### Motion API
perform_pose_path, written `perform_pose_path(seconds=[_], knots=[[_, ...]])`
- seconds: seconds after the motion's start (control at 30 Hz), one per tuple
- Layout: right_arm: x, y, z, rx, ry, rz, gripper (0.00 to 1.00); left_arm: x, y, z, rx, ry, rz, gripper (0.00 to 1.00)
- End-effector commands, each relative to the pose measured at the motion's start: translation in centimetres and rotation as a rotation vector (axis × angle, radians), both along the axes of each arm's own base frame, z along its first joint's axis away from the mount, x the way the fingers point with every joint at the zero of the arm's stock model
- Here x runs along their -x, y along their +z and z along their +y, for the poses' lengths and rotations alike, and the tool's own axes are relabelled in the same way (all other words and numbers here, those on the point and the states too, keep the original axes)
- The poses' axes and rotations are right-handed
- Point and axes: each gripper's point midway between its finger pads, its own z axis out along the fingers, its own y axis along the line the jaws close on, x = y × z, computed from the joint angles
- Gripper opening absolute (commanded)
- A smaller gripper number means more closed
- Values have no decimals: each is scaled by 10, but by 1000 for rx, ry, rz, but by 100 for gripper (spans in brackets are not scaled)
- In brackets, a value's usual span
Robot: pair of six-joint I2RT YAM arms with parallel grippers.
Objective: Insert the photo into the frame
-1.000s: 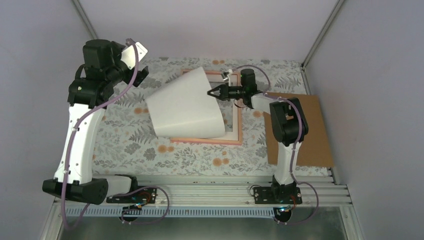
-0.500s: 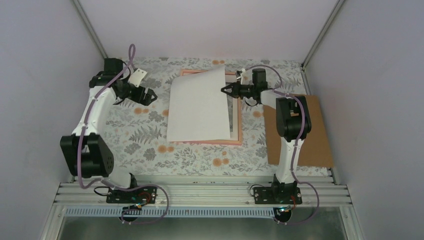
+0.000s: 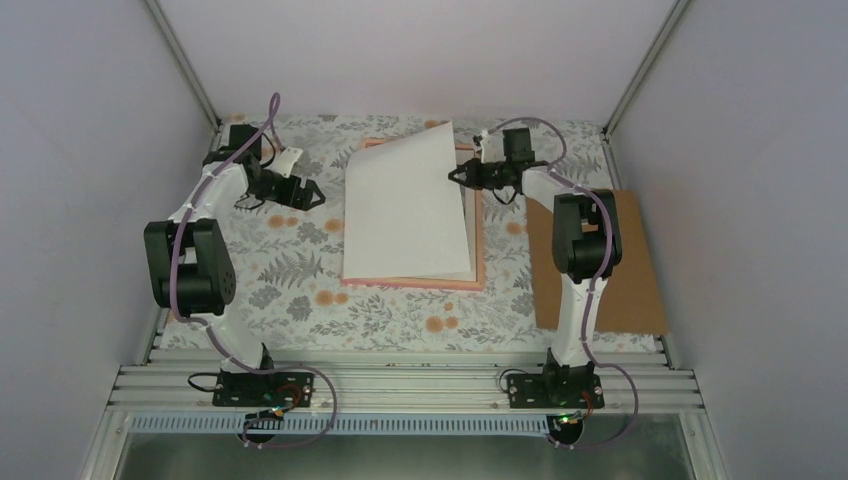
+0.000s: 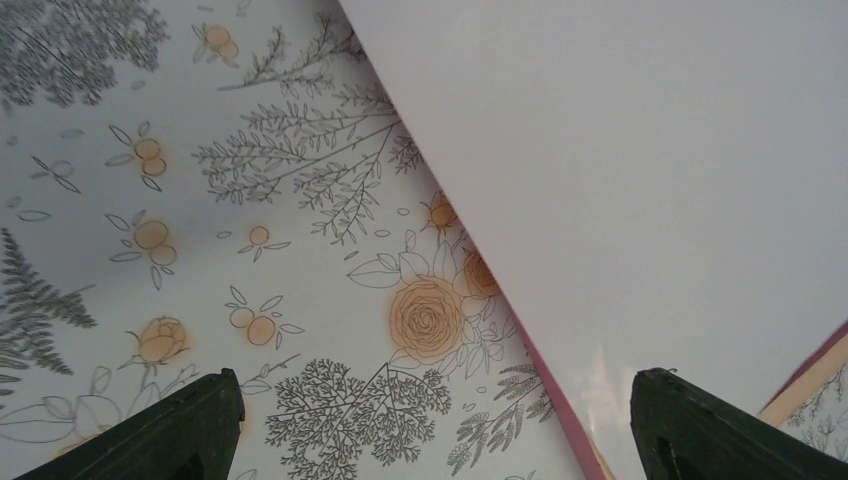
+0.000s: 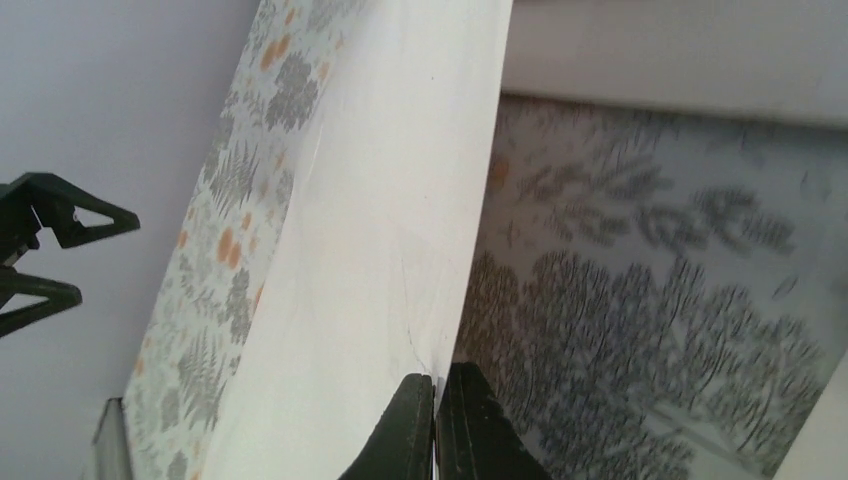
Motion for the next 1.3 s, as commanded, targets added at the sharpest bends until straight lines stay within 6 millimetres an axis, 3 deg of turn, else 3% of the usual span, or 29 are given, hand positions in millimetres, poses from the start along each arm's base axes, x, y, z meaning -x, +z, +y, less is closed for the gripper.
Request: perform_pose_path(seconds=[0.0, 0.2, 0.4, 0.77, 1.0, 1.27], knots=[[-23, 7, 1, 112, -20, -102, 4, -11, -6, -4, 55, 15, 1, 96], [-27, -16, -20, 221, -113, -40, 4, -20, -4, -1, 43, 26, -12, 96], [-14, -23, -33, 262, -162, 7, 4, -21, -7, 1, 33, 32, -10, 96], [-9, -27, -53, 330, -274, 22, 4, -26, -9, 2, 29, 34, 1, 96], [-7, -34, -52, 315, -301, 54, 4, -31, -7, 2, 36, 33, 0, 96], [-9, -40, -32, 294, -276, 65, 4, -31, -9, 1, 40, 30, 4, 97]])
